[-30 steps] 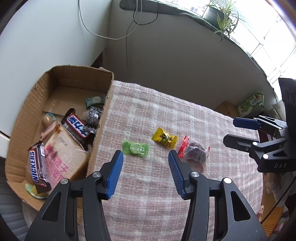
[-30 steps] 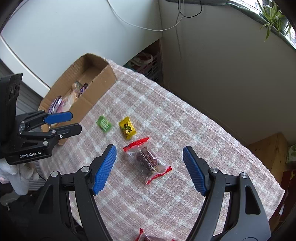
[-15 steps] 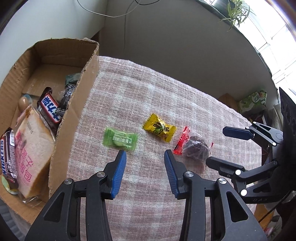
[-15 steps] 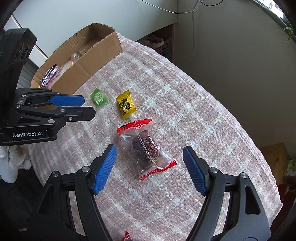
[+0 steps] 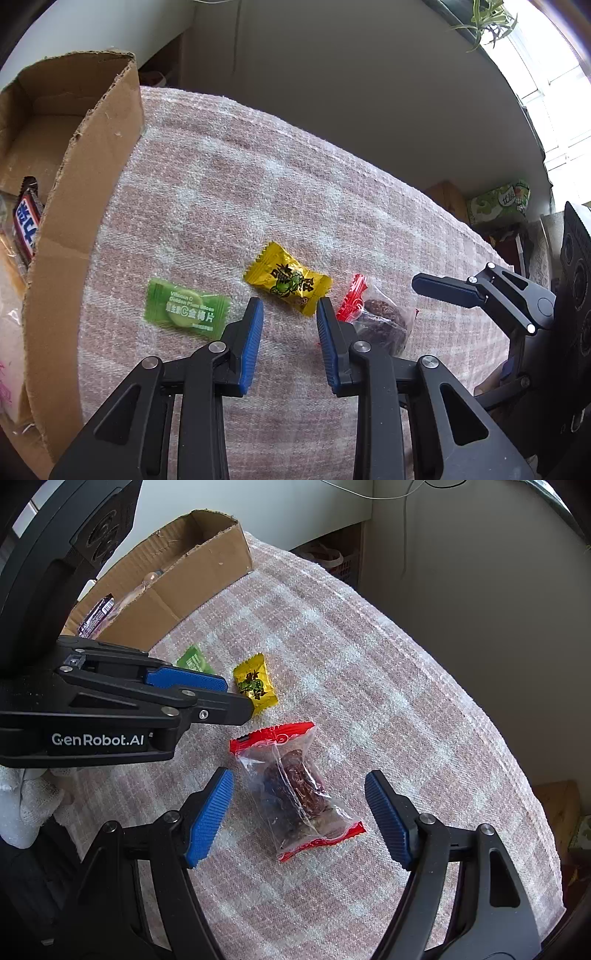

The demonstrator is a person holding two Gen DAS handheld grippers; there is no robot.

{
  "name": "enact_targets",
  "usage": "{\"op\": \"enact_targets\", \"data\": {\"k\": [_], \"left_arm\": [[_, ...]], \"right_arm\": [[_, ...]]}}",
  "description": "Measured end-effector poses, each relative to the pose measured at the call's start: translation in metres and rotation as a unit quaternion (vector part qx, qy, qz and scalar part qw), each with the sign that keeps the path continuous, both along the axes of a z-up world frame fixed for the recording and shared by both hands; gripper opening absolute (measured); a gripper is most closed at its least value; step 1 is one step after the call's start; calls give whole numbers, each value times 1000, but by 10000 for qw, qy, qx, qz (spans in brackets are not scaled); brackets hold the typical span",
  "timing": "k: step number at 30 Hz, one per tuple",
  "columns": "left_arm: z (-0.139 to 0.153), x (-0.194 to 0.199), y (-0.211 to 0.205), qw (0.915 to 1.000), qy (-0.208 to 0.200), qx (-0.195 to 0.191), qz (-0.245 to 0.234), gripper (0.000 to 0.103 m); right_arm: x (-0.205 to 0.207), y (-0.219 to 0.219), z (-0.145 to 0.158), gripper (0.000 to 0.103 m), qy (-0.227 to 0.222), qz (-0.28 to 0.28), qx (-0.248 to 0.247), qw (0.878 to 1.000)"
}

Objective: Organize snacks
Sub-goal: 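Grasp the yellow-wrapped candy with the left gripper while the right grasps the red-topped clear bag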

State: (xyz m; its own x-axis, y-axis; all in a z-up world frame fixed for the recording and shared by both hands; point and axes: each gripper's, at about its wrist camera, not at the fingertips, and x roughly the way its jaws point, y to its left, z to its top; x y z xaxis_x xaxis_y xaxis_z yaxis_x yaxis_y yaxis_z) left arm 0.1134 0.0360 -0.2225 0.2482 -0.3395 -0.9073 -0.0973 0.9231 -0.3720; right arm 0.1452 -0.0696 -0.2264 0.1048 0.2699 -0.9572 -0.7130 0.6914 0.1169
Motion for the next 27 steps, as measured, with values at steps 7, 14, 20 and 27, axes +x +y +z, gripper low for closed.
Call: {"op": "enact_targets", "data": {"k": [7,14,20,27], "left_arm": [[0,7,5,9999,65,-91,43,27],[1,17,-3,9999,27,108,-82,27],[-1,30,-23,9992,31,398,-94,35],[1,28,-49,9904,-255,1257,-510,35]], "right_arm": [[6,7,-10,69,51,-21,-48,10000],[10,-6,-15,52,61,-275,-150,9995],[11,-21,-14,42,42,-413,-255,9988],[15,-44,-12,42,-17,-799,-353,9962]]}}
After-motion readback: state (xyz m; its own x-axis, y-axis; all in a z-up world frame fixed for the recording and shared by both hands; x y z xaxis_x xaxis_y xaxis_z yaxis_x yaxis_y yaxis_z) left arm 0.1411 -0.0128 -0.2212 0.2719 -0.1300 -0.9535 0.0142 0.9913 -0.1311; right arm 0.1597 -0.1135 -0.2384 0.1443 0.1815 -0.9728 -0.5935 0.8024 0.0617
